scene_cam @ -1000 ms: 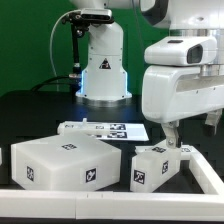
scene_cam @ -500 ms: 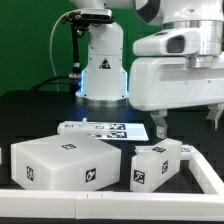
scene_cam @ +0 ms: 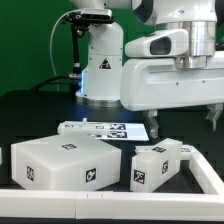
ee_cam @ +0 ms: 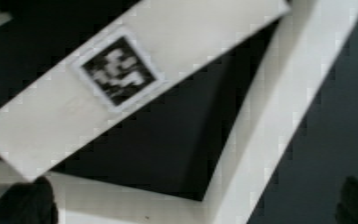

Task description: Assemble cabinet

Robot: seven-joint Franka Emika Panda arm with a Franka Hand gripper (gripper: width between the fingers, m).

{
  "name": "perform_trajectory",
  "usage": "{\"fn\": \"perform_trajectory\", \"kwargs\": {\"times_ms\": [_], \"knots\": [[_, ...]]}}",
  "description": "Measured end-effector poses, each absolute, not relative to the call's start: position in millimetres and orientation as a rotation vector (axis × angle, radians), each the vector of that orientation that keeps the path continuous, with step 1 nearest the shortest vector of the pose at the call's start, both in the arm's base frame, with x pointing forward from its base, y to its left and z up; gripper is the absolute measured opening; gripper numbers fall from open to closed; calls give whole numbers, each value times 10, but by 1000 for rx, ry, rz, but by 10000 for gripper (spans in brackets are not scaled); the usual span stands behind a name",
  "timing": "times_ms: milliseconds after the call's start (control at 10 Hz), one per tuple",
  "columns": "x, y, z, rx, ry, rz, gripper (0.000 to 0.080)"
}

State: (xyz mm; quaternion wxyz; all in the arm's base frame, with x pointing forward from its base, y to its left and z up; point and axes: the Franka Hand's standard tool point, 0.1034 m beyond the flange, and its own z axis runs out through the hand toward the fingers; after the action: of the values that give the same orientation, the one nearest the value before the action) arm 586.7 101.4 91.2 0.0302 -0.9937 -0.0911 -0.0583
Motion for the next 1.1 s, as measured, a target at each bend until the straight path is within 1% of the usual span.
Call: {"fn": "perform_trajectory", "kwargs": {"times_ms": [200, 300, 500, 700, 800, 1000, 1100], "knots": [[5833, 979, 922, -3038, 288, -151, 796], [5808, 995, 880, -3000, 504, -128, 796], [5817, 1049, 877, -2961, 587, -129, 796], [5809, 1032, 859, -2961, 584, -124, 796], [5758, 944, 782, -2948, 637, -97, 796], [5691, 830, 701, -2955, 657, -77, 796], [5666, 808, 593, -2944, 691, -64, 796]]}}
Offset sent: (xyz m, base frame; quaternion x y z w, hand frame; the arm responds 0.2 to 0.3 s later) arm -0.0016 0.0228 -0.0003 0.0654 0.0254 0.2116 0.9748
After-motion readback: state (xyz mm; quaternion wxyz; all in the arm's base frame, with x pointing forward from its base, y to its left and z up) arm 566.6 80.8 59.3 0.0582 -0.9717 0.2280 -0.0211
